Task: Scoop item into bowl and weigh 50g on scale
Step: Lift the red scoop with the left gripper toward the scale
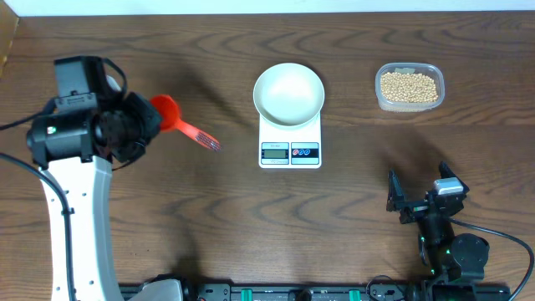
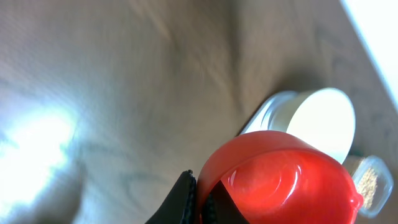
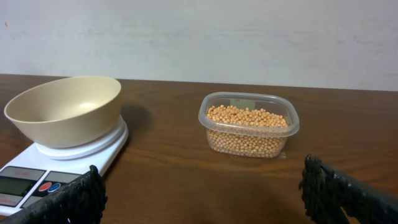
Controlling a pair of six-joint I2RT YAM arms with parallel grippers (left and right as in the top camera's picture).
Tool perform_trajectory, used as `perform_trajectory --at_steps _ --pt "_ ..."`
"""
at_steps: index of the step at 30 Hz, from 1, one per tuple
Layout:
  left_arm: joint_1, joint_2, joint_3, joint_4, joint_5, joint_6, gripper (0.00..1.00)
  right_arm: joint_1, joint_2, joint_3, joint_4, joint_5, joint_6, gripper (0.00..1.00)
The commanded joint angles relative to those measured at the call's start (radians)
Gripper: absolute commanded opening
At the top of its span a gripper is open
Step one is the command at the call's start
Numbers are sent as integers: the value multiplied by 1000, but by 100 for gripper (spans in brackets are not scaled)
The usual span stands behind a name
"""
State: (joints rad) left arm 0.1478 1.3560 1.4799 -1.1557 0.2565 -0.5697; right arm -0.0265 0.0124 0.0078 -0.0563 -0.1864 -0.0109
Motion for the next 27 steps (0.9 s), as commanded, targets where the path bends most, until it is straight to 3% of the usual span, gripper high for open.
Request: perform_trajectory --at_steps 1,13,27 --pt "-38 2 2 -40 0 -19 7 6 -6 -2 -3 0 10 99" --pt "-194 2 -5 -157 0 -4 7 6 -6 -2 -3 0 10 99" --pt "-304 2 -6 -171 0 -27 7 6 -6 -2 -7 60 -31 99"
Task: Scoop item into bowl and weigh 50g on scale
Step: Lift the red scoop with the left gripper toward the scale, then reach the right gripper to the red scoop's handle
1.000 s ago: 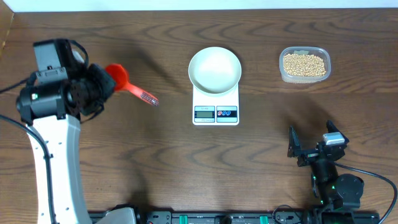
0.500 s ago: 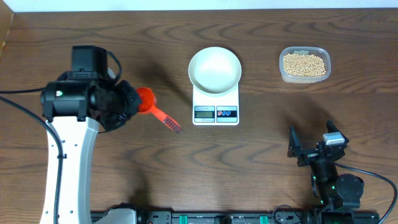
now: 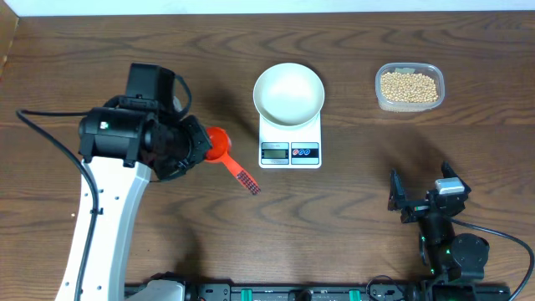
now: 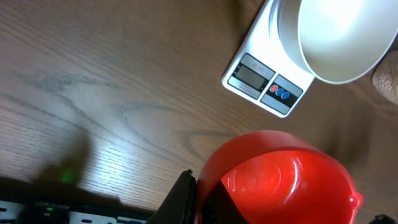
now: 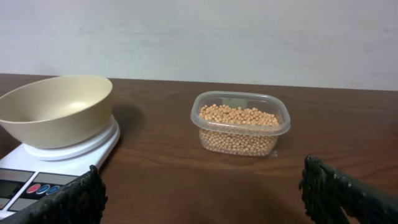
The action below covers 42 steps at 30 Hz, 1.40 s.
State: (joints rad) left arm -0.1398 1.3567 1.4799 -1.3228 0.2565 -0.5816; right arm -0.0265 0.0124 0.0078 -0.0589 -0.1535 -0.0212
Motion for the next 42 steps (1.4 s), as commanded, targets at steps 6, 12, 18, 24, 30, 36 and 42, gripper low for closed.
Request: perform_trajectory --at_steps 6,12,18,24,30,36,42 --pt "-30 1 -6 8 0 -20 7 6 -6 -2 -4 22 -21 99" --pt "-30 1 -6 19 0 -26 7 6 -6 -2 -3 -17 145 99" --pt "-30 1 -6 19 0 -59 7 6 -6 -2 6 -145 468 99" --pt "-30 1 -6 23 0 -106 7 7 -6 -2 20 -397 515 99" --pt "-30 1 -6 32 -40 -158 7 7 -6 10 123 -599 627 99" --pt "-30 2 -9 56 -41 -158 7 7 12 82 131 -707 715 99" --pt "-30 2 -39 99 -40 -188 7 7 127 209 131 -795 716 99"
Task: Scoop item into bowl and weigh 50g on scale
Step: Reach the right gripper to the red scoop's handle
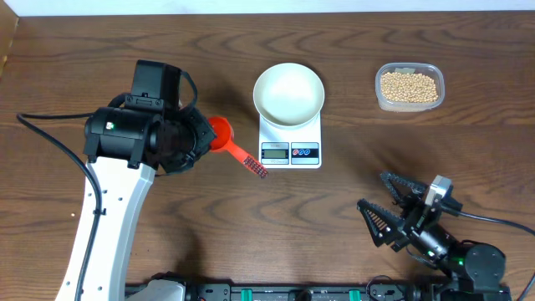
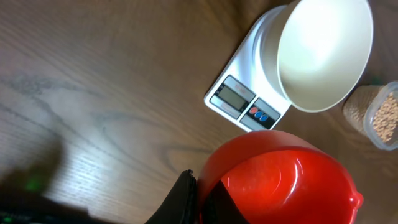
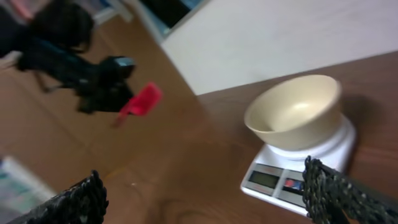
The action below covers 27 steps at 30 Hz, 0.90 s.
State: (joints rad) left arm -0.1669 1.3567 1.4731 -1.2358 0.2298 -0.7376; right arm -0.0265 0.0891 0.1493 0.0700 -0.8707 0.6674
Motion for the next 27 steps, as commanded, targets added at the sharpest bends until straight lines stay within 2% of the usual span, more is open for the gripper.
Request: perform_trajectory --at_steps 1,10,20,24,27 --pt "-3 2 -42 19 -14 -42 7 7 84 93 2 -89 27 99" --pt "-3 1 -82 80 10 -80 7 26 441 316 -3 -169 62 99" --pt "-85 2 -82 196 27 -81 7 258 793 471 14 -54 69 99" --pt "-135 2 -82 259 18 -89 7 340 891 498 107 -28 69 99" --pt "-159 2 -82 262 -24 -158 7 359 941 498 187 -29 69 99"
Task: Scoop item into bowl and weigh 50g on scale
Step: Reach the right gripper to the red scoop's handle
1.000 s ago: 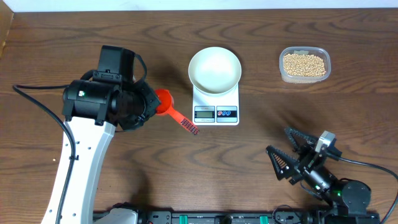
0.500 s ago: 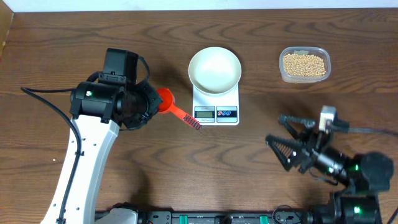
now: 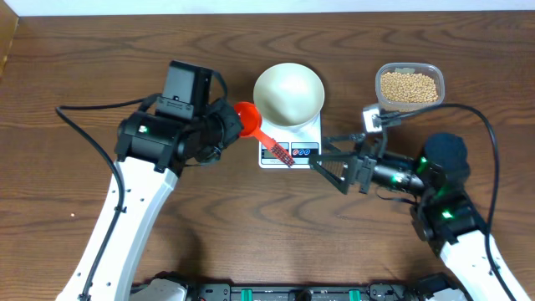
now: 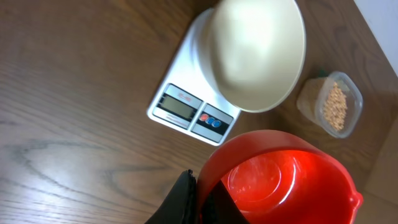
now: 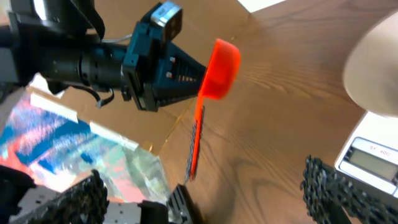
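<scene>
My left gripper is shut on the cup end of a red scoop; the scoop is empty and its handle juts over the front left corner of the white scale. A cream bowl stands empty on the scale. A clear tub of soybeans sits at the back right. My right gripper stands open just in front of the scale, facing the scoop handle, with nothing between its fingers.
Brown wooden table. The left arm's cable loops over the left side, and the right arm's cable arcs over the right. A rail of equipment runs along the front edge.
My left gripper has carried the scoop to the right, up to the scale's left side. The right arm has left the front right edge and now reaches left, in front of the scale.
My left gripper held the red scoop at the far left while the right arm rested open at the front right. The scoop then stood nearer the scale, and the right gripper had tilted toward the left. Now both grippers meet by the scale's front left corner.
</scene>
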Controlling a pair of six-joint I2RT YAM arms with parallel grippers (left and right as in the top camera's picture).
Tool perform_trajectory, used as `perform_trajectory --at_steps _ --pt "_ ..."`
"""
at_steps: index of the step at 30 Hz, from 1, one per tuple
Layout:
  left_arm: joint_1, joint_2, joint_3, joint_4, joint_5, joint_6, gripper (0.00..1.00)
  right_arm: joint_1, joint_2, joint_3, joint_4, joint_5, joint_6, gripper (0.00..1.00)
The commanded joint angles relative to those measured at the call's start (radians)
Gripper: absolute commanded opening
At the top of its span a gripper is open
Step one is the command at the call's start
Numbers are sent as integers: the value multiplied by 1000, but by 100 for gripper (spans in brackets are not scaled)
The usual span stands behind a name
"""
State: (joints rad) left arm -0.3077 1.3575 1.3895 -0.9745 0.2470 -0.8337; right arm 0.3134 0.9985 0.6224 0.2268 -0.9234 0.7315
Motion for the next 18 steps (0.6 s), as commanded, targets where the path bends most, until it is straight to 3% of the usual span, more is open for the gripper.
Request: perform_trajectory --at_steps 1,10,12,18 --pt "-24 1 2 0 -48 -79 7 22 42 25 36 25 5 99" --pt "-55 1 2 0 -51 -217 7 22 119 24 47 61 100 99" --pt "-68 2 2 -1 -51 -228 8 24 126 24 47 61 110 82" --pt "-108 2 2 -7 -58 -301 7 61 126 24 131 61 110 58"
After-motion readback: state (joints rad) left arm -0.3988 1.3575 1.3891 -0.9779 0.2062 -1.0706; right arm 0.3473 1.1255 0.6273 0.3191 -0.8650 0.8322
